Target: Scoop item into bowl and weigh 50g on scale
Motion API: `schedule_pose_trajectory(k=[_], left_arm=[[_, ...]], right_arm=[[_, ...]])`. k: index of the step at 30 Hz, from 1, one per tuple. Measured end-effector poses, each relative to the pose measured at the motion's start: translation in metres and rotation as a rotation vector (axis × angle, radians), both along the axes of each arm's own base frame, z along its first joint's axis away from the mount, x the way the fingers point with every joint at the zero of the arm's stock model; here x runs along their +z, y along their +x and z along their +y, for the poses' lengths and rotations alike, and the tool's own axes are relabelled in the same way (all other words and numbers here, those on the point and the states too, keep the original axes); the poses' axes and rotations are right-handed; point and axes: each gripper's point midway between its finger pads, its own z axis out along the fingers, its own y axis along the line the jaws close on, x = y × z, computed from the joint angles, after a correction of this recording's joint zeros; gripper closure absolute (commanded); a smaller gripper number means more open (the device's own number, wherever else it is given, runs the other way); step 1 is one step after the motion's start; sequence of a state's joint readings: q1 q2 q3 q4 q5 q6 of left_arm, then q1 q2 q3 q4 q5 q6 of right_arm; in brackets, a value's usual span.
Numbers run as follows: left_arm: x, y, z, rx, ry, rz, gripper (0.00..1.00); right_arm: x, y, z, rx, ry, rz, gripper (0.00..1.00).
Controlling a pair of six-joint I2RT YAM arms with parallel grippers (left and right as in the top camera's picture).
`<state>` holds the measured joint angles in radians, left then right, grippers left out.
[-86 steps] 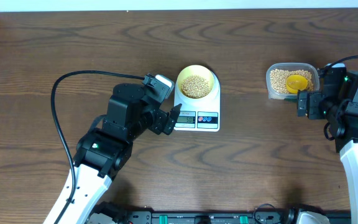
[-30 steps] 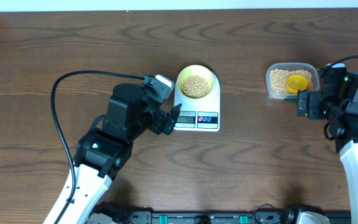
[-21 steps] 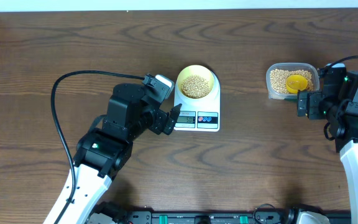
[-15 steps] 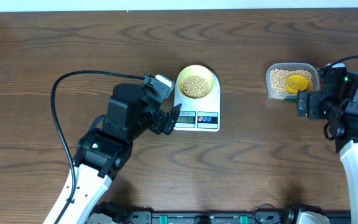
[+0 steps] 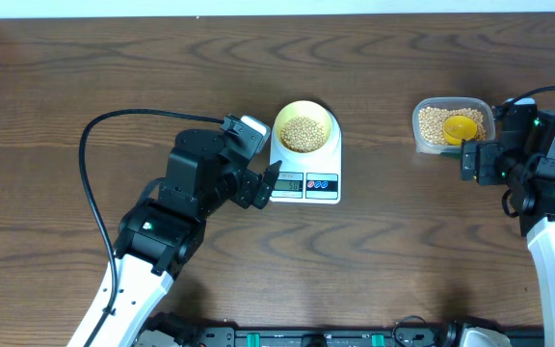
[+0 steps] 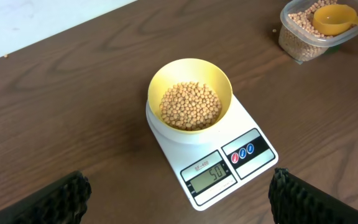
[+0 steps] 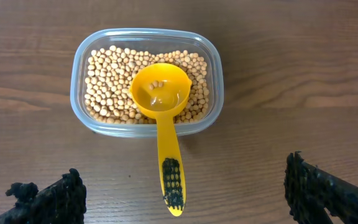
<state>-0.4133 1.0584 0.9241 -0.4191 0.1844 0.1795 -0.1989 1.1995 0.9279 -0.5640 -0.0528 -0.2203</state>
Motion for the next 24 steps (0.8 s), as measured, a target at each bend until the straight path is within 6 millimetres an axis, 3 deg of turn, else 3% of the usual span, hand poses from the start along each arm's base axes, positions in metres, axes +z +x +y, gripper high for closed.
schedule_pose_trajectory(k=[24], left_arm=[[-0.0047,-0.0033,0.0015,0.0,0.01,0.022,0.06]], right_arm=[[0.0002,0.0001,0.0,0.0,0.0,0.0,0.01]])
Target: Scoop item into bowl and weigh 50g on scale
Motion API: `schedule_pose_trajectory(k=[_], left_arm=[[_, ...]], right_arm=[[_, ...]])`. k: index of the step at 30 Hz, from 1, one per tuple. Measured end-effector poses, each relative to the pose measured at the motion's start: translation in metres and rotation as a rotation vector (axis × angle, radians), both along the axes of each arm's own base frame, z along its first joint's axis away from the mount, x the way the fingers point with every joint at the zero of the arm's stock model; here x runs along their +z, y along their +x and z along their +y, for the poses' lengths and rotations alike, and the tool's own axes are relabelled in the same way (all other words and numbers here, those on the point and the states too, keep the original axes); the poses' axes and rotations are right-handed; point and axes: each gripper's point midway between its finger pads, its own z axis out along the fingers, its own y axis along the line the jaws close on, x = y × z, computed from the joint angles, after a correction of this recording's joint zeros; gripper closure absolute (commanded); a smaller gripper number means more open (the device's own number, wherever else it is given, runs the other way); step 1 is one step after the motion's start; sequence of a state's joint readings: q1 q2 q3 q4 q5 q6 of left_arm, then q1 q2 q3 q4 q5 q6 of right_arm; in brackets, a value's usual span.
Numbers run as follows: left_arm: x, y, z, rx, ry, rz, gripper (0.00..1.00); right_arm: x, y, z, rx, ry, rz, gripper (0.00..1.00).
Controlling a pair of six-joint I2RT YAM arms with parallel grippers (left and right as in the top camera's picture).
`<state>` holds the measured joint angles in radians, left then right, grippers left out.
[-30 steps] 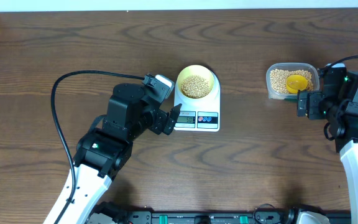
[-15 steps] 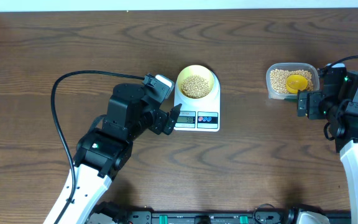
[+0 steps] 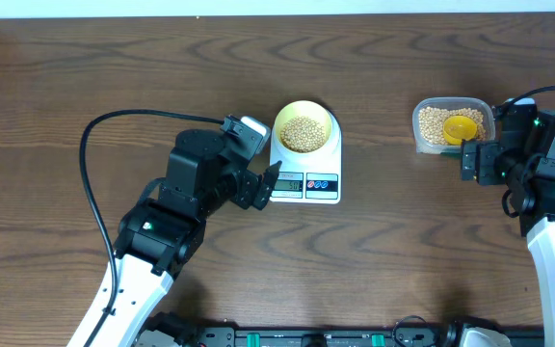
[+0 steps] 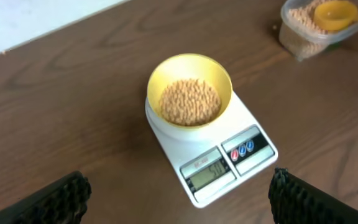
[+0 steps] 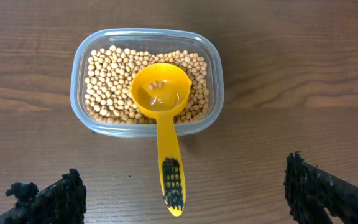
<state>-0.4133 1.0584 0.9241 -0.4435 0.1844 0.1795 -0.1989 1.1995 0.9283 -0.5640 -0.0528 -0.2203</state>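
A yellow bowl [image 4: 189, 93] full of soybeans sits on the white scale [image 4: 219, 169], whose display seems to read 50, blurred. In the overhead view the bowl [image 3: 304, 128] and scale [image 3: 304, 183] stand mid-table. My left gripper [image 4: 178, 202] is open just in front of the scale, holding nothing. A clear tub of soybeans [image 5: 146, 81] holds the yellow scoop [image 5: 161, 93], its handle resting over the near rim with a few beans in its cup. My right gripper [image 5: 182, 199] is open, its fingers wide on either side of the handle's end, not touching it.
The tub [image 3: 451, 123] lies at the table's right, near my right arm. The left arm's black cable [image 3: 99, 183] loops over the table's left part. A pale strip beyond the table's far edge [image 4: 36, 25] shows in the left wrist view.
The left wrist view has shifted slightly and is blurred, so the left arm is moving a little. Bowl, scale, tub and scoop lie as before. Both grippers stay open.
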Motion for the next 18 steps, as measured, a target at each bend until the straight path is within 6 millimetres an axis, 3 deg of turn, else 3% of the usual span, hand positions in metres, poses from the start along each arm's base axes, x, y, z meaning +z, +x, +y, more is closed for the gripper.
schedule_pose_trajectory(k=[2,3,6,12,18], left_arm=[[-0.006,-0.005,0.002,0.0,0.013,0.03,0.07],[-0.009,-0.007,0.003,0.0,0.019,0.044,0.01],[-0.015,-0.012,0.005,0.001,0.032,0.073,0.03],[-0.012,-0.024,0.012,0.011,0.025,0.05,0.02],[-0.033,-0.037,0.033,0.093,-0.026,0.038,0.02]], right_arm=[[0.0,0.0,0.0,0.0,0.0,0.0,0.01],[0.0,0.0,0.0,0.0,0.0,0.0,0.01],[0.0,0.0,0.0,0.0,0.0,0.0,0.01],[0.0,0.0,0.0,0.0,0.0,0.0,0.01],[0.0,0.0,0.0,0.0,0.0,0.001,0.01]])
